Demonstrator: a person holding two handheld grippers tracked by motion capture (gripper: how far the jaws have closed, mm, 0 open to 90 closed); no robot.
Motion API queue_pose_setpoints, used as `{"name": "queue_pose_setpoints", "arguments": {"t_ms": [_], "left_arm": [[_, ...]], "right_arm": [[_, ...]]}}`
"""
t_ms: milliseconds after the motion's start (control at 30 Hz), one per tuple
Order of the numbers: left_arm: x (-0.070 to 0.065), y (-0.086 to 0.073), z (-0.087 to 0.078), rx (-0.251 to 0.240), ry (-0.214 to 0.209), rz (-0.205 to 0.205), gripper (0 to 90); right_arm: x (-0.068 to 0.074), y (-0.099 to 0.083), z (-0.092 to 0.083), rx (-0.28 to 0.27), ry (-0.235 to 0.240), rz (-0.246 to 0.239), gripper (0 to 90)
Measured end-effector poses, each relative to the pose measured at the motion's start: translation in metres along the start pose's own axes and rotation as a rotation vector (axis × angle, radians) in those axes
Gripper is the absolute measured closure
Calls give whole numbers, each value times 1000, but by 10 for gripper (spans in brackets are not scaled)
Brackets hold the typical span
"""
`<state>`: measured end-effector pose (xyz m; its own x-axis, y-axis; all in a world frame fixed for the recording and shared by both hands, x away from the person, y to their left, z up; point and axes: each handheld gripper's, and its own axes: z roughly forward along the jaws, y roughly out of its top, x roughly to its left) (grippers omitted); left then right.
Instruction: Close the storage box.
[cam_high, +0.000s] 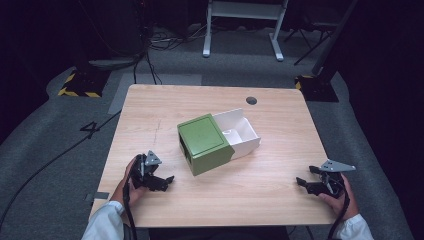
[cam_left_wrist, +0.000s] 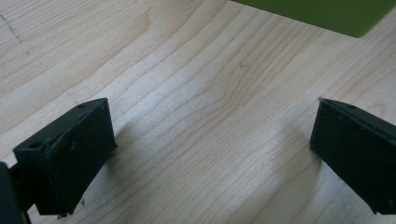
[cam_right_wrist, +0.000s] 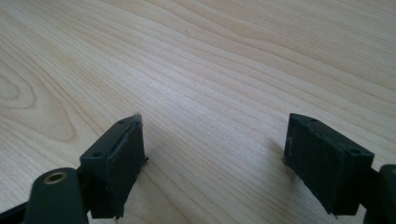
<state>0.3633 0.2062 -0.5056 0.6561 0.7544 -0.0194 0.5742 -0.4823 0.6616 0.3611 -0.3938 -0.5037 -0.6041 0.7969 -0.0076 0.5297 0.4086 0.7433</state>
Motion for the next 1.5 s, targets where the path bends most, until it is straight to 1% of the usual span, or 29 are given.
{"name": "queue_pose_setpoints", "arguments": {"t_ms": [33, 167, 233, 300, 367, 433, 467, 500, 533, 633, 767, 800, 833, 867, 967, 1033, 1067, 1100, 1133, 1167, 1233, 1267, 1333, 1400, 1433, 1500], "left_arm": [[0, 0, 0, 0, 1, 12, 1], [-2, 0, 0, 1, -9, 13, 1], [-1, 0, 0, 1, -10, 15, 1], [-2, 1, 1, 0, -18, 17, 1], [-3, 4, 3, 2, -23, 30, 1], [-4, 5, 4, 2, -27, 35, 1], [-5, 7, 6, 0, -38, 48, 1], [-5, 7, 6, 0, -38, 48, 1], [-6, 8, 7, 3, -41, 51, 1], [-8, 9, 8, -1, -43, 51, 1], [-8, 9, 8, 1, -45, 51, 1], [-8, 9, 8, 1, -45, 51, 2], [-8, 9, 8, -1, -46, 53, 1], [-8, 9, 8, -2, -50, 54, 2], [-8, 9, 8, -1, -50, 57, 2], [-8, 9, 8, 0, -51, 58, 2], [-8, 9, 8, -1, -51, 57, 2], [-8, 9, 8, -1, -51, 57, 2], [-8, 9, 8, -1, -52, 58, 2], [-8, 9, 8, -1, -52, 58, 2], [-8, 9, 8, -1, -53, 59, 2], [-8, 9, 8, -1, -53, 59, 2], [-8, 9, 8, -1, -53, 59, 2], [-8, 9, 8, -1, -51, 58, 2], [-8, 9, 8, -1, -51, 58, 2], [-9, 8, 7, 1, -47, 52, 3]], "right_arm": [[0, 0, 0, 1, -3, 1, 199], [0, 2, 1, 9, -11, -4, 181], [0, 3, 1, 9, -16, -6, 186], [-1, 6, 2, 20, -39, 5, 201], [-1, 10, 3, 35, -45, -1, 204], [0, 13, 3, 33, -46, -5, 208], [-1, 22, 2, 16, -31, -6, 211], [-1, 22, 2, 16, -31, -6, 211], [-2, 34, 2, 5, -33, -8, 225], [-2, 56, 3, -15, -16, -22, 227], [3, 86, 7, -39, -17, -49, 262], [3, 86, 7, -39, -17, -49, 262], [7, 99, 10, -47, -13, -55, 276], [8, 105, 12, -51, -1, -51, 284], [12, 124, 19, -67, 19, -60, 299], [14, 134, 24, -87, 38, -48, 307], [14, 139, 26, -96, 49, -40, 308], [14, 139, 26, -96, 49, -40, 308], [15, 147, 33, -97, 63, -40, 309], [15, 151, 36, -96, 54, -45, 310], [15, 154, 39, -98, 56, -40, 315], [15, 159, 44, -106, 71, -29, 319], [16, 164, 49, -112, 70, -35, 321], [17, 167, 54, -100, 75, -32, 321], [17, 167, 54, -100, 75, -32, 321], [17, 169, 61, -100, 77, -27, 332]]}}
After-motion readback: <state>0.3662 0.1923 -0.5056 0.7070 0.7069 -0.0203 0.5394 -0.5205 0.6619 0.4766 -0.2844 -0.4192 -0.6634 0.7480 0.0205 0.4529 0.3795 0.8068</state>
